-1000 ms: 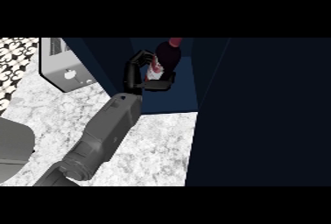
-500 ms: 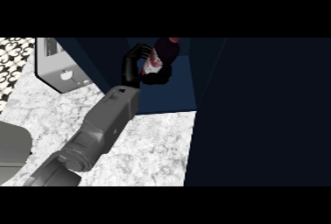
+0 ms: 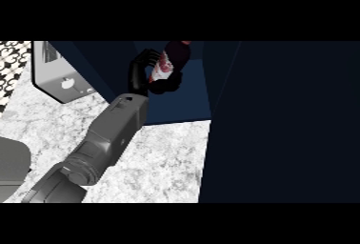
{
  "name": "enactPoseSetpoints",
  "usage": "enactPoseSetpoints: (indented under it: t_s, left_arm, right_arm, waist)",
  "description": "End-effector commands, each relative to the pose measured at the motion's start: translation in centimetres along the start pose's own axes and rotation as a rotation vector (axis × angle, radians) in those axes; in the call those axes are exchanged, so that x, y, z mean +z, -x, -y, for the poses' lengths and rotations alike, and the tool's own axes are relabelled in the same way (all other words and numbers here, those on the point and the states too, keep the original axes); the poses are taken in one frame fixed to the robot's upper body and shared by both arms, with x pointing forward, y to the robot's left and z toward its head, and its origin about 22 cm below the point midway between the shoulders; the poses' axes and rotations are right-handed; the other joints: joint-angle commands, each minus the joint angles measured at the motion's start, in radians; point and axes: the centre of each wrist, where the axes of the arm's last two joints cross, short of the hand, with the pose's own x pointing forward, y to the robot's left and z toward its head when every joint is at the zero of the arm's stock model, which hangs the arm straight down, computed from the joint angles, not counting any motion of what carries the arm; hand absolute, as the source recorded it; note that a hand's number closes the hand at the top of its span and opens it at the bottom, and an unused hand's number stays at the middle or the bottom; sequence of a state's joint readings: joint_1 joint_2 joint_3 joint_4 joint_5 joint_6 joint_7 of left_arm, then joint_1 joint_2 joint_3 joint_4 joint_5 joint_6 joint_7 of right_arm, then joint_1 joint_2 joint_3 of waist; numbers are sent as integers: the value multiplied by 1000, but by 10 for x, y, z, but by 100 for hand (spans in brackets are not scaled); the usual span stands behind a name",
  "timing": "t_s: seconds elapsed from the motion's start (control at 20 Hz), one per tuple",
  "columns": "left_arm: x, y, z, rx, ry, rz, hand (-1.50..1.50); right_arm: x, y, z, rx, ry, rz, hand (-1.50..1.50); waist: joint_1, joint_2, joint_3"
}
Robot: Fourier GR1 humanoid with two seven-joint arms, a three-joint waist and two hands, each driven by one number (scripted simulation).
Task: Pick up the wine, place it into the cabinet and close the cabinet
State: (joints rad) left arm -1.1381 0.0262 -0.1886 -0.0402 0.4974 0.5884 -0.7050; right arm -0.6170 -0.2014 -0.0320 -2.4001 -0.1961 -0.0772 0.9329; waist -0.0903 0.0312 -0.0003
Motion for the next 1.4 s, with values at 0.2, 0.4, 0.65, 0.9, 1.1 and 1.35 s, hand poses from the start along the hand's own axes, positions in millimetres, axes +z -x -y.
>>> enactPoseSetpoints:
  t_s: [0.2, 0.4, 0.65, 0.9, 1.1, 1.35]
  left_arm:
    - [10, 10, 1, 198, -3, -83, 150]
    - [12, 15, -3, 267, 14, -129, 150]
    - [29, 33, -2, 361, -3, -199, 150]
    - [42, 49, -8, 357, 2, -189, 150]
    - [58, 68, -16, 387, 7, -248, 150]
    - [62, 71, -17, 368, -1, -254, 150]
  right_arm:
    - [6, 3, -1, -50, -20, 5, -150]
    - [7, 2, -3, -16, -42, 11, -150]
    - [7, -4, -3, -26, -60, 47, -150]
    - [3, -7, -11, -58, -88, 39, -150]
    - [0, -3, -8, -62, -80, 35, -150]
    - [0, 1, -4, -72, -92, 25, -150]
  waist:
    - [1, 6, -2]
    - [-8, 9, -2]
    - [-40, 9, -3]
    - [-50, 5, -4]
    - [-65, 6, -4]
    - [-84, 2, -3]
